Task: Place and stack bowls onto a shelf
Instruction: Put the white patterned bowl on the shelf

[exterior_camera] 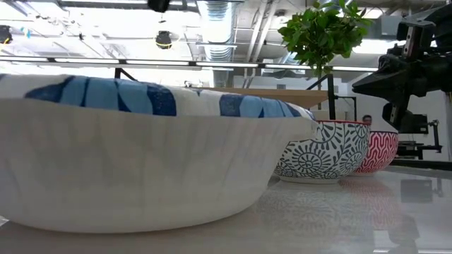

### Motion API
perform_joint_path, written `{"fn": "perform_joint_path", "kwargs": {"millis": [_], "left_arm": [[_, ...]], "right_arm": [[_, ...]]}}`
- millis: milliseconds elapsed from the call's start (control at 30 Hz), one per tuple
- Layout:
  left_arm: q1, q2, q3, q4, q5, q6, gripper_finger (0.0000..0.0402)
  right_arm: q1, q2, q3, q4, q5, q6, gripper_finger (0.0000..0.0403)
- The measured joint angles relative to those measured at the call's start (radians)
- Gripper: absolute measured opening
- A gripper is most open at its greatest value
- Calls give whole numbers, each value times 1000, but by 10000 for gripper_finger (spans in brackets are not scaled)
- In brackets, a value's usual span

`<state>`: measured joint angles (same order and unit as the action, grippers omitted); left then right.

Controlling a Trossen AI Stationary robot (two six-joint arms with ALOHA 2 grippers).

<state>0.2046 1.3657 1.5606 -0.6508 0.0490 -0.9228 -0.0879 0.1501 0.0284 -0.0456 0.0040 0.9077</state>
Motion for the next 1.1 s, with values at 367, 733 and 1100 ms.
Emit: {"fn": "perform_joint_path", "kwargs": {"millis": [367,733,1100], "left_arm": [[99,338,293,-181,11,218,0],[212,500,323,-199,75,227,0],[226,521,321,-204,47,238,0]], "right_arm": [[0,0,0,0,0,0,57],[0,0,0,0,0,-1,57],[0,0,0,0,0,-3,57]]}}
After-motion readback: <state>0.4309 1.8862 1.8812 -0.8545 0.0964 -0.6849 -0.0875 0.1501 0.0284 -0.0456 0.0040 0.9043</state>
